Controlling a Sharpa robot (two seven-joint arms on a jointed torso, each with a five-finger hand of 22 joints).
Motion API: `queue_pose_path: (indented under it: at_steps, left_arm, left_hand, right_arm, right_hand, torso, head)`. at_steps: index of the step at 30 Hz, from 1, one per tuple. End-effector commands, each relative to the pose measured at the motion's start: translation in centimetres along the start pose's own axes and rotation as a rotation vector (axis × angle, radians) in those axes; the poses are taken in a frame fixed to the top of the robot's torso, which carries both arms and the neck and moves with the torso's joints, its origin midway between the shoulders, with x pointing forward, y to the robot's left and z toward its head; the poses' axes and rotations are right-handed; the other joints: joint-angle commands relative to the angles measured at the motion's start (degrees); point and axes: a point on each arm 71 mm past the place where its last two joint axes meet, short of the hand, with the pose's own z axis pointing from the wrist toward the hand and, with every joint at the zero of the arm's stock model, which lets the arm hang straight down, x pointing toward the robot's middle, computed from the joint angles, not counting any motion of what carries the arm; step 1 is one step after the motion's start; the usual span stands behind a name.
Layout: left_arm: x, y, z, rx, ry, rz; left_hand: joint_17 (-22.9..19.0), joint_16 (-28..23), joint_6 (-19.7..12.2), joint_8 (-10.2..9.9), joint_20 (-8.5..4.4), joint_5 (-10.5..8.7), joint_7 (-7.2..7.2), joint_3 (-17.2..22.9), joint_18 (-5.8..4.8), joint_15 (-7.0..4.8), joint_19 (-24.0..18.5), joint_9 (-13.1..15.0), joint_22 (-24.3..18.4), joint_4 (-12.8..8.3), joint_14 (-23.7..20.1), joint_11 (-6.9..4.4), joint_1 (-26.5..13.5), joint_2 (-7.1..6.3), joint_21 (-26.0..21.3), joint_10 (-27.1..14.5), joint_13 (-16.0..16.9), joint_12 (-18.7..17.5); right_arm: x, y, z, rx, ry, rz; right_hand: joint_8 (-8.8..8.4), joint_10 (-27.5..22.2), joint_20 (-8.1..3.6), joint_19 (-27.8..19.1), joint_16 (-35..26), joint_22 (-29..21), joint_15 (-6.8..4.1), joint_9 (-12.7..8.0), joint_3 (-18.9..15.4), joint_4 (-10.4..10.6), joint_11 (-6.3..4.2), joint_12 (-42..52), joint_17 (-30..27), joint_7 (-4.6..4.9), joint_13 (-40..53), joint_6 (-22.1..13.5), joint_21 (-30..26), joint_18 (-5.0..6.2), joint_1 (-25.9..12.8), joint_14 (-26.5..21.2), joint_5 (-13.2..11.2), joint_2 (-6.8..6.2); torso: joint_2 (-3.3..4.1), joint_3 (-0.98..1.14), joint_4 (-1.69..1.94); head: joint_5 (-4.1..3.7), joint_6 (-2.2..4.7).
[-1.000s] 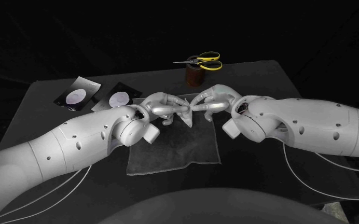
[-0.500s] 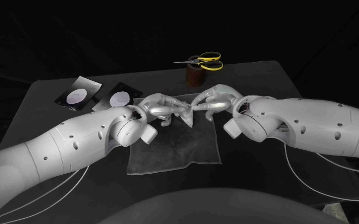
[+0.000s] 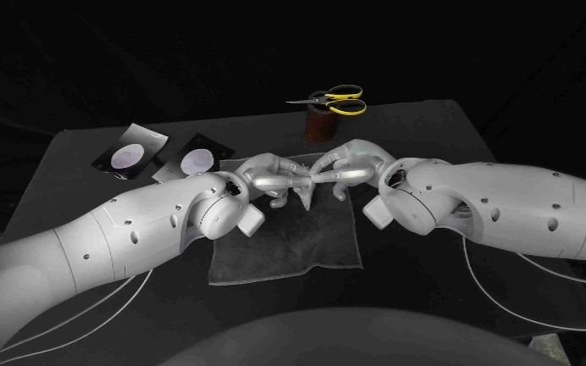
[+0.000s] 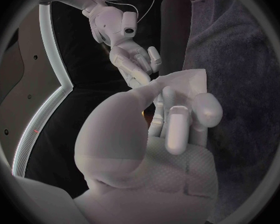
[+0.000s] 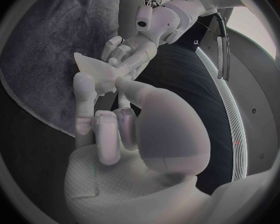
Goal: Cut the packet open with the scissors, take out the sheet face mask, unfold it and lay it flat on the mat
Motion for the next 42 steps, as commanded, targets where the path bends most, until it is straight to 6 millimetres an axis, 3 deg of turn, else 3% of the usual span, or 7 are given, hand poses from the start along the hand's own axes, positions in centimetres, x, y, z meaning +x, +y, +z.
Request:
queue_pose_path:
  at_steps: [1, 19, 42]
  left_arm:
    - [0.3, -0.1, 0.1, 0.012, 0.017, 0.015]
    - [0.0, 0.2, -0.5, 0.045, 0.052, -0.021]
    - [0.4, -0.1, -0.2, 0.061, 0.064, -0.037]
  left_hand:
    - [0.18, 0.26, -0.41, 0.09, -0.18, 0.1, -0.18, -0.41, -0.73, -0.05, 0.1, -0.11, 0.13, 0.09, 0.35, -0.31, -0.48, -0.11, 0.15, 0.32, 0.11, 0.23]
    - [1.08, 0.54, -3.16, -1.94, -0.44, 0.09, 0.09, -0.63, -0.94, -0.31, 0.63, -1.28, 1.2, -2.19, 0.69, -0.62, 2.05, -1.67, 0.71, 0.2, 0.28, 0.27]
    - [1.85, 0.79, -1.76, -2.05, -0.85, 0.07, -0.39, -2.56, -1.07, -0.75, 0.89, -1.57, 1.89, -1.51, 0.95, -1.11, 0.87, -1.93, 1.08, 0.85, 1.69, 2.6]
  right_arm:
    - [0.3, 0.2, 0.0, -0.015, 0.025, 0.001]
    - [-0.1, 0.0, 0.1, -0.008, 0.017, 0.001]
    - [1.1, 0.5, 0.0, -0.026, 0.055, 0.017]
  right_hand:
    - [0.4, 4.14, 0.07, -0.05, 0.16, 0.07, -0.08, 0.05, 0.39, 0.06, 0.33, -0.27, 12.11, 0.08, 9.57, 0.4, -0.24, 0.58, -0.29, 5.35, 0.37, 0.25]
    - [0.43, 4.12, 0.07, -0.09, 0.18, 0.07, -0.05, 0.13, 0.43, -0.04, 0.36, -0.32, 12.15, 0.1, 9.54, 0.3, -0.32, 0.59, -0.38, 5.35, 0.37, 0.34]
    - [0.47, 4.12, 0.07, -0.14, 0.12, 0.08, -0.03, 0.22, 0.51, -0.16, 0.38, -0.29, 12.01, 0.13, 9.58, 0.2, -0.41, 0.6, -0.46, 5.31, 0.37, 0.49]
  torso:
    - [-0.01, 0.03, -0.02]
    - [-0.01, -0.04, 0.04]
    - [-0.01, 0.02, -0.03]
  head:
    - [-0.09, 0.0]
    - [-0.37, 0.0]
    - [-0.09, 0.0]
